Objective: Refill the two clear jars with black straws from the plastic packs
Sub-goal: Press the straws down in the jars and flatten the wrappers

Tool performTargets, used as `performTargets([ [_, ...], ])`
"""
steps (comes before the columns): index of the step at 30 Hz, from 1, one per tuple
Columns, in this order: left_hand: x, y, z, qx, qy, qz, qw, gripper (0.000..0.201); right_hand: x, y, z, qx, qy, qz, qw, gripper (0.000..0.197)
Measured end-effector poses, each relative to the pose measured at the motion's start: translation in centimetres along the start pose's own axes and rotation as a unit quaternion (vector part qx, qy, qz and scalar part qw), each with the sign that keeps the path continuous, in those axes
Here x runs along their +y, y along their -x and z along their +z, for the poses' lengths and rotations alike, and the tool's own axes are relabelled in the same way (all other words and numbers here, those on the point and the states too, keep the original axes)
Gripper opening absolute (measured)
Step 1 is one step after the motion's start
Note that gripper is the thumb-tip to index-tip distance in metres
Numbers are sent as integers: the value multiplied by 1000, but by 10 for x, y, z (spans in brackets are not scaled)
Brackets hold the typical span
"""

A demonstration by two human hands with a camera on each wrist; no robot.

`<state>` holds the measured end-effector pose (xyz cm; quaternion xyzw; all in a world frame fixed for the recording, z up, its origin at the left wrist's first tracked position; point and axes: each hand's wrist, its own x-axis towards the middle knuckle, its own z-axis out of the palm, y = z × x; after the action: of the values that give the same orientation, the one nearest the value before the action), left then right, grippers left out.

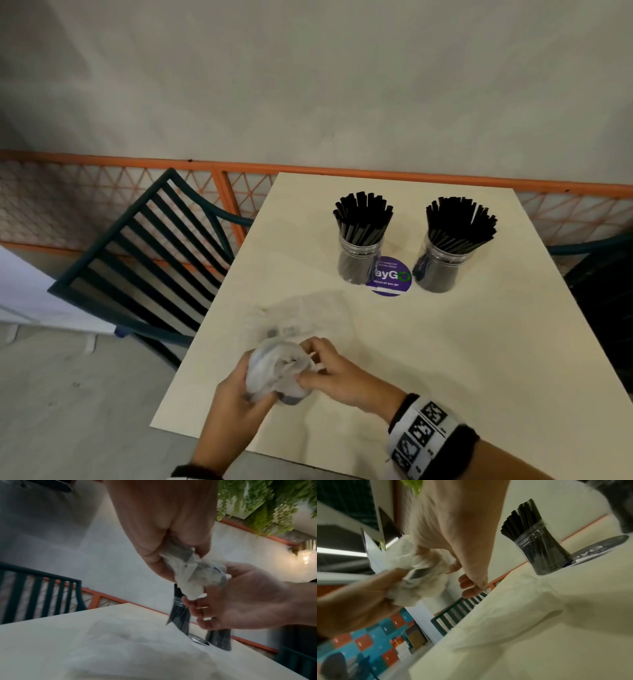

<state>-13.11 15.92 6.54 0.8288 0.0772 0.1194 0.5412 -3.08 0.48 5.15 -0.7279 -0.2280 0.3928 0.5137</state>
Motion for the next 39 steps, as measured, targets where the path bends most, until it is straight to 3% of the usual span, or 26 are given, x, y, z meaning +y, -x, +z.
performTargets([
  [2,-12,9,-20,12,-13,-11,1000,47,5,-19,1,-9,150,-9,989,60],
  [5,-40,24,-46,33,-15,-31,999,57,16,-54,1,41,409,-14,912,113],
  [7,-58,30,-63,36,-35,-55,997,64,26,-73,3,63,473,8,879,126],
  [9,-69,30,-77,16,-32,-73,997,56,38,-86,4,59,479,67,873,133],
  [13,-69,18,-91,-88,23,-130,987,26,55,-89,8,114,444,132,879,129],
  [14,-65,12,-92,-131,34,-138,981,19,58,-86,9,132,451,132,873,119],
  [17,-59,-9,-84,-227,57,-118,965,26,62,-67,16,151,455,137,867,72],
  [20,-63,-33,-62,-246,-21,-11,969,26,70,-40,25,178,415,131,882,41],
  [22,-66,-45,-43,-284,-95,84,950,25,76,-20,33,229,362,87,899,32],
  [25,-49,-49,-7,-419,-127,95,894,15,70,14,39,305,229,40,924,27],
  [27,-33,-48,17,-498,-67,75,861,23,51,39,41,354,70,45,931,21],
  [29,-16,-41,41,-535,17,76,841,42,39,62,40,416,-54,12,908,8],
  [31,-1,-32,64,-541,55,87,835,52,39,88,36,444,-145,-20,884,28],
  [33,13,-23,84,-531,80,88,839,43,40,115,35,468,-228,-26,854,38],
  [36,30,-11,114,-516,101,78,847,33,51,160,38,509,-295,-32,808,32],
  [39,36,10,153,-494,112,59,860,30,68,214,51,498,-350,-19,793,57],
])
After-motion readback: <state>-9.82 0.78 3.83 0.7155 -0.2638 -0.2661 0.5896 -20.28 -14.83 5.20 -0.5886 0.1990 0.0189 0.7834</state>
